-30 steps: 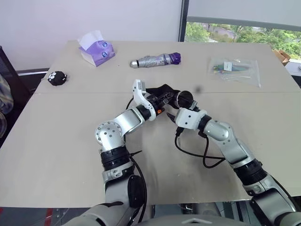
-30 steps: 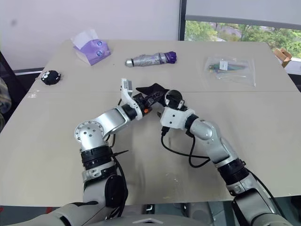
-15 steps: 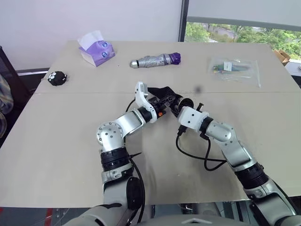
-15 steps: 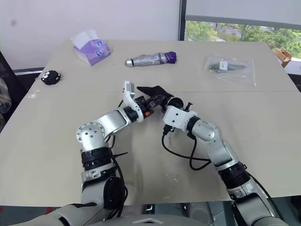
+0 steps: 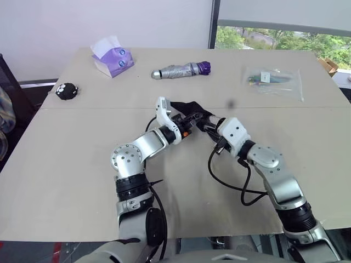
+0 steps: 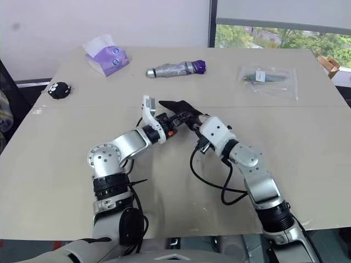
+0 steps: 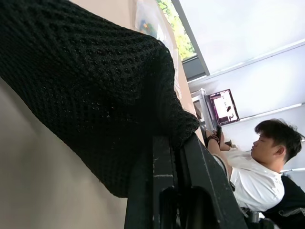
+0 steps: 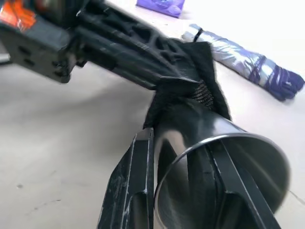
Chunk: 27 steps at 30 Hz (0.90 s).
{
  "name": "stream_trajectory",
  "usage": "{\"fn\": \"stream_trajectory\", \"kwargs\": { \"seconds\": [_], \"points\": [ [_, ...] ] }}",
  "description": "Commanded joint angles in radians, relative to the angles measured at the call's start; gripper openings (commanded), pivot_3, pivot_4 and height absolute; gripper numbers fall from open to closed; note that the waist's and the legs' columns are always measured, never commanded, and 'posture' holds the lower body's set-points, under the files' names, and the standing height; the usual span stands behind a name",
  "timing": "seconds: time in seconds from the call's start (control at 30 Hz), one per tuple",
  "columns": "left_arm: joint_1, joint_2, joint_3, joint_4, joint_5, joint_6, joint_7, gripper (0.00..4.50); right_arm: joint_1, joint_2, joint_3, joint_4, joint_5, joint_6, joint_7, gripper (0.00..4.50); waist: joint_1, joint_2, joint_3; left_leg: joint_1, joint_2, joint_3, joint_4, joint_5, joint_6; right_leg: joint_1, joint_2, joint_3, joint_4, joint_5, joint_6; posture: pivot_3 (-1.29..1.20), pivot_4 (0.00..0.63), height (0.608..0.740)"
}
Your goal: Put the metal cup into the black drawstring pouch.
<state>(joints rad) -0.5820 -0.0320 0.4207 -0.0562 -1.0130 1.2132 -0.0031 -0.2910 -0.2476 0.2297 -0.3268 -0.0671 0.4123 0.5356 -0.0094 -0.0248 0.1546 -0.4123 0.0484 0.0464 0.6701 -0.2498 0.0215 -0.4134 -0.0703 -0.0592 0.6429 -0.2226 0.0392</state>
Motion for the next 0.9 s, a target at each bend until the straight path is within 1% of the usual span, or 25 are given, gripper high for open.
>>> {"fn": "stream_trajectory", "kwargs": {
  "seconds": [0.03,0.07,0.1,0.13,0.27,0.43,0.67,0.77,0.9],
  "points": [
    [0.006,0.009,-0.012,0.001,-0.022,-0.014,-0.011,0.00,-0.006,0.003,-0.024,-0.071,0.039,0.043,-0.010,1.08,0.000,0.000,0.000,0.000,0.000,0.000,0.000,-0.001,0.001,0.000,0.000,0.000,0.000,0.000,0.000,0.00,0.150,0.740],
    [0.005,0.010,-0.014,0.002,-0.022,-0.015,-0.012,0.00,-0.006,0.002,-0.025,-0.073,0.045,0.050,-0.010,0.52,0.000,0.000,0.000,0.000,0.000,0.000,0.000,-0.001,0.002,0.000,0.000,0.000,0.000,0.000,0.000,0.00,0.150,0.740],
    [0.005,0.010,-0.016,0.003,-0.022,-0.016,-0.012,0.00,-0.006,0.000,-0.024,-0.075,0.049,0.055,-0.011,0.21,0.000,0.000,0.000,0.000,0.000,0.000,0.000,-0.001,0.002,0.000,0.000,0.000,0.000,0.000,0.000,0.00,0.150,0.740],
    [0.005,0.011,-0.017,0.003,-0.021,-0.016,-0.013,0.00,-0.006,-0.001,-0.024,-0.077,0.054,0.060,-0.011,0.03,0.000,0.000,0.000,0.000,0.000,0.000,0.000,-0.001,0.002,0.000,0.000,0.000,0.000,0.000,0.000,0.00,0.150,0.740],
    [0.007,0.031,-0.042,-0.019,-0.011,-0.015,-0.025,0.00,-0.012,0.013,-0.017,-0.078,0.077,0.078,-0.018,0.03,0.000,0.000,0.000,0.000,0.000,0.000,0.000,-0.001,0.002,0.000,0.000,0.000,0.000,0.000,0.000,0.00,0.150,0.740],
    [0.011,0.063,-0.087,-0.054,-0.004,-0.020,-0.045,0.00,-0.038,0.061,-0.002,-0.035,0.090,0.066,-0.046,0.03,-0.001,0.000,0.000,0.000,0.000,0.000,0.000,-0.001,0.002,0.000,0.000,0.000,0.000,0.000,0.000,0.00,0.150,0.740],
    [0.022,0.073,-0.099,-0.076,-0.034,-0.020,-0.055,0.00,-0.071,0.158,-0.016,0.091,0.136,-0.012,-0.069,0.03,-0.001,0.000,0.000,0.000,0.000,0.000,0.000,0.000,0.000,0.000,0.000,0.000,0.000,0.000,0.000,0.00,0.150,0.740],
    [0.026,0.075,-0.103,-0.082,-0.044,-0.018,-0.059,0.00,-0.096,0.149,0.016,0.175,0.102,-0.097,-0.051,0.03,-0.001,0.000,0.000,0.000,0.000,0.000,0.000,0.000,0.000,0.000,0.000,0.000,0.000,0.000,0.000,0.00,0.150,0.740],
    [0.020,0.080,-0.104,-0.089,-0.059,-0.014,-0.069,0.00,-0.154,0.067,0.110,0.307,-0.041,-0.274,-0.039,0.03,-0.002,0.000,0.000,0.000,0.000,0.000,0.000,0.000,0.000,0.000,0.000,0.000,0.000,0.000,0.000,0.00,0.150,0.740]
  ]
}}
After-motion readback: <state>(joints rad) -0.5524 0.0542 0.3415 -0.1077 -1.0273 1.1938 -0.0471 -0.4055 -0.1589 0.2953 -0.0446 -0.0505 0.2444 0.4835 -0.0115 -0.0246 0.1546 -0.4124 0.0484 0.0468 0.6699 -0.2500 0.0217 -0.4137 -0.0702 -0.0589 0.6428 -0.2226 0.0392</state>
